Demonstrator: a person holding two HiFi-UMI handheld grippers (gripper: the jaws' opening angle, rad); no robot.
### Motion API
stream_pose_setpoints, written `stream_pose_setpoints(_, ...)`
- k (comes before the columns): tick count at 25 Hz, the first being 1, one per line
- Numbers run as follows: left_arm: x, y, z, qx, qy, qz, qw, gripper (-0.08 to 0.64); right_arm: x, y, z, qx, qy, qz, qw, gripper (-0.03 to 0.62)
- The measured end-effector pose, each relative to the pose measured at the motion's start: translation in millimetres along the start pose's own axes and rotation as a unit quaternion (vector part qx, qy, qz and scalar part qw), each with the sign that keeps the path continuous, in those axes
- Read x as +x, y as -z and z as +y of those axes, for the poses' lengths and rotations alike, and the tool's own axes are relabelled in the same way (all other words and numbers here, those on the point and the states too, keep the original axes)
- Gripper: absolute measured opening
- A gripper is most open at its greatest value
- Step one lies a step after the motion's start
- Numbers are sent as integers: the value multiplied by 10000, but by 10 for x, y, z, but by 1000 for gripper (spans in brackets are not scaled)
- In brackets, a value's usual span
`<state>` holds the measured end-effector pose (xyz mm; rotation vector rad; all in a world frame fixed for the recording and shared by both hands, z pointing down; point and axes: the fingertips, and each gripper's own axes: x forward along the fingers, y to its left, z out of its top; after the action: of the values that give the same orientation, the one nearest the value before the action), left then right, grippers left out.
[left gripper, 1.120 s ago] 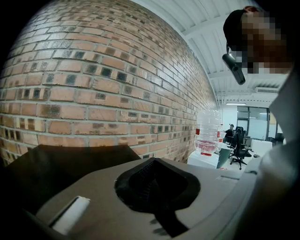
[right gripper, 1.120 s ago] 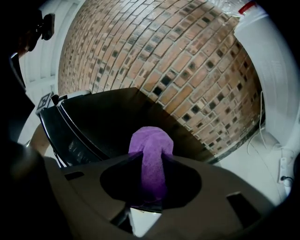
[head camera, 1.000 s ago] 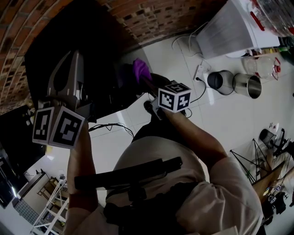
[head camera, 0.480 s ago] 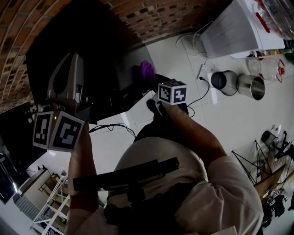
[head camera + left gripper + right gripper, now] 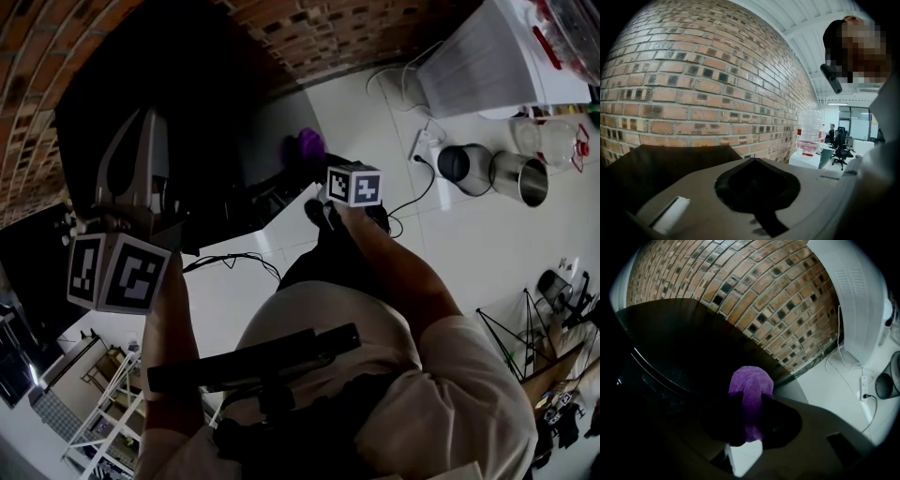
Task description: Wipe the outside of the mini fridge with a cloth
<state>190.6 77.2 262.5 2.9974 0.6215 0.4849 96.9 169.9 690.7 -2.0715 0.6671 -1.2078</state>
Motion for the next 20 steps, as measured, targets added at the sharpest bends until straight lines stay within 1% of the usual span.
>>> stream_pose_setpoints(15,-4,6,17,-19,-48,-13,10000,8,337,135,-430,-183,433,404,9981,115)
stream_pose_setpoints(20,-8,1,14,-24,-43,-16,10000,8,343,134,-520,-149,556,542,9969,115)
